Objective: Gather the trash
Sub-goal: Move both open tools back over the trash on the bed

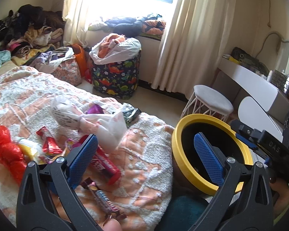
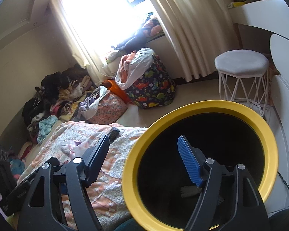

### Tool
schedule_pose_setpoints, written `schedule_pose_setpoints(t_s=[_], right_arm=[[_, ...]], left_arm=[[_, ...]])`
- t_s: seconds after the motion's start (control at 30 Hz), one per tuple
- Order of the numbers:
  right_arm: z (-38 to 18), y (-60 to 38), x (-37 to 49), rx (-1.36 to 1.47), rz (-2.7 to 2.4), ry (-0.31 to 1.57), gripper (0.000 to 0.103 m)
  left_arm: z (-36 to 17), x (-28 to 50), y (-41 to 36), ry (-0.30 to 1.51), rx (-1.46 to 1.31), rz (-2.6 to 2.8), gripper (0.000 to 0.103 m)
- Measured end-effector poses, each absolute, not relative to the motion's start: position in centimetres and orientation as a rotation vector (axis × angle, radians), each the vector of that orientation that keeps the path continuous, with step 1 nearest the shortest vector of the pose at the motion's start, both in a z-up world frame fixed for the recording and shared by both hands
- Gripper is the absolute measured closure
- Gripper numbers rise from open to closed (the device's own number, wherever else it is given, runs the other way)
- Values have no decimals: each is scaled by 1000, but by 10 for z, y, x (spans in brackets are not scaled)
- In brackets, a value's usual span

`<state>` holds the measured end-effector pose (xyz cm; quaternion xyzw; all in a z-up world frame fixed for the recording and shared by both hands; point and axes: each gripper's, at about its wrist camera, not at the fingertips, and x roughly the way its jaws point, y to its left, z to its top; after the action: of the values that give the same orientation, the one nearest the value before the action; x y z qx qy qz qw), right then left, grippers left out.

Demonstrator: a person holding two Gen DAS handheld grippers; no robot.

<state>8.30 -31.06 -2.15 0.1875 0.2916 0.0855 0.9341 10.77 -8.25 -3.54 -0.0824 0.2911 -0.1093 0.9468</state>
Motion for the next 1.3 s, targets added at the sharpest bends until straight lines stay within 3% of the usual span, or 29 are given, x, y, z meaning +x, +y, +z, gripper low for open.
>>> schedule_pose_setpoints(t_s=[1.3], right_arm=[[-7, -166, 100, 144, 468, 641, 11]], left_arm=[[-24, 83, 57, 483, -347, 18, 11]])
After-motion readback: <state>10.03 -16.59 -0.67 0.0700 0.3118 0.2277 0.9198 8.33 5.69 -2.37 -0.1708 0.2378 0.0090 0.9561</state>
